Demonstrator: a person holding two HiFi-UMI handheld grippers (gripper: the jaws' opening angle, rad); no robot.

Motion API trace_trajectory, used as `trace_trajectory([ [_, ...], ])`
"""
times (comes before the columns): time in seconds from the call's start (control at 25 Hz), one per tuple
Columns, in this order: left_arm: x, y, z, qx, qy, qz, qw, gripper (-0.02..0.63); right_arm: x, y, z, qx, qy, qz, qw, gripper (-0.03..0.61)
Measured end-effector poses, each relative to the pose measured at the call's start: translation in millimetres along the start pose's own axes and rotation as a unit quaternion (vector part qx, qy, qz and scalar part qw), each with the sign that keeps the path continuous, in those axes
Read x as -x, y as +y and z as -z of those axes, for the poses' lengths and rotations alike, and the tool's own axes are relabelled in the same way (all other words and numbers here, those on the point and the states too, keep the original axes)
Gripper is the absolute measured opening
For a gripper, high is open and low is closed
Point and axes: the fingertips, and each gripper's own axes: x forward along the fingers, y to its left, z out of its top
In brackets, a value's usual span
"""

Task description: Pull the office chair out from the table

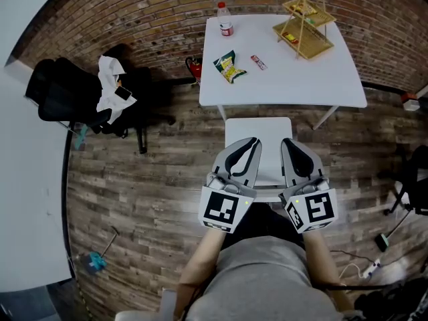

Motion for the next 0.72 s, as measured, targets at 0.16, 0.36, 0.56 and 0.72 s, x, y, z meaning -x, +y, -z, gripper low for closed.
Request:
trace_trajectory([
  [0.16,-2.3,-0.8,5.7,-0.006,0.016,0.002,0.9999,0.026,-2.1,-1.7,-0.7,-0.002,-0.003,0.005,1.0,0.015],
  [0.36,-2.3,2.2,8.5,-0.011,0.024,-0.004,0.9996,0.026,-2.9,-0.8,0.2,-0.004,-0.003,0.008,1.0,0.015],
  [0.56,-0.3,2.5,8.8,-0.012,0.022,-0.014,0.9996,0.026,0.3,-1.5,1.4,-0.009,-0.003,0.012,1.0,0.015],
  [0.72,-1.2,1.1,9.1,-0.012,0.024,-0.016,0.9995,0.026,2.3,-5.9,1.2,-0.01,-0.001,0.018,1.0,0.015],
])
